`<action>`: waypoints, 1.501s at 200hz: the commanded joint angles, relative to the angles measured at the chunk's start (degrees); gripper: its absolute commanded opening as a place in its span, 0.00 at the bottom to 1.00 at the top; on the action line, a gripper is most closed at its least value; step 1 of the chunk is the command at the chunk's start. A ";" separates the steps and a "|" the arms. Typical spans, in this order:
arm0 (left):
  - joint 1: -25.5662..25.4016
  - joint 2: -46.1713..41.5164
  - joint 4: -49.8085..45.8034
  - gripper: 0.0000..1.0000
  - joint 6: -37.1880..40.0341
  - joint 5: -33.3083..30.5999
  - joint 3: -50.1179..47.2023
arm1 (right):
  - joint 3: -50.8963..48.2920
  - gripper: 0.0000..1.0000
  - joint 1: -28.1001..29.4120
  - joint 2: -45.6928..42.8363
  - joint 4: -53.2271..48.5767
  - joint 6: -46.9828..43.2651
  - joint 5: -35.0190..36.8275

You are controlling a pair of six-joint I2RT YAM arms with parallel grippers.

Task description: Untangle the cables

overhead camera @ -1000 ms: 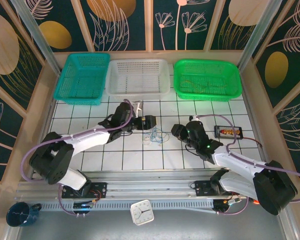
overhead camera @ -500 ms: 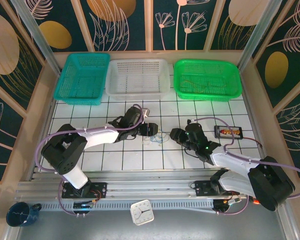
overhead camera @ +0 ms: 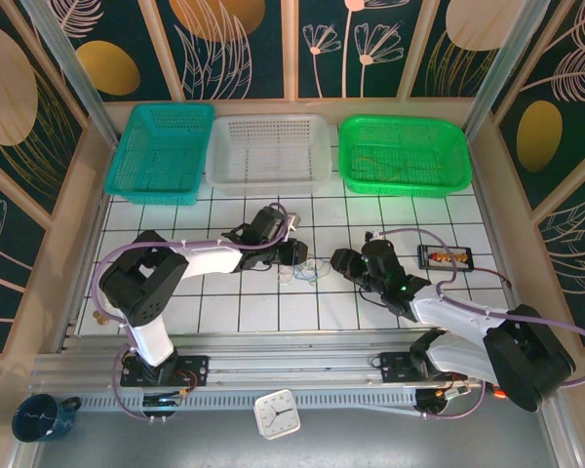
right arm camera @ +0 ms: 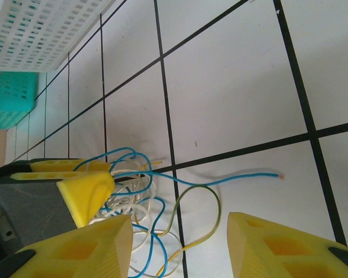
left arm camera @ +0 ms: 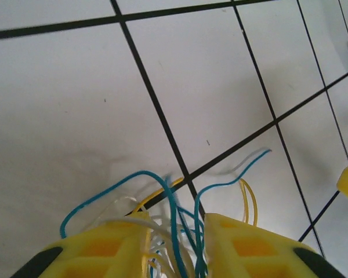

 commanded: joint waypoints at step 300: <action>0.10 -15.13 21.75 0.19 -6.22 -0.34 -15.59 | 7.48 0.00 -4.51 15.01 24.16 7.57 -6.96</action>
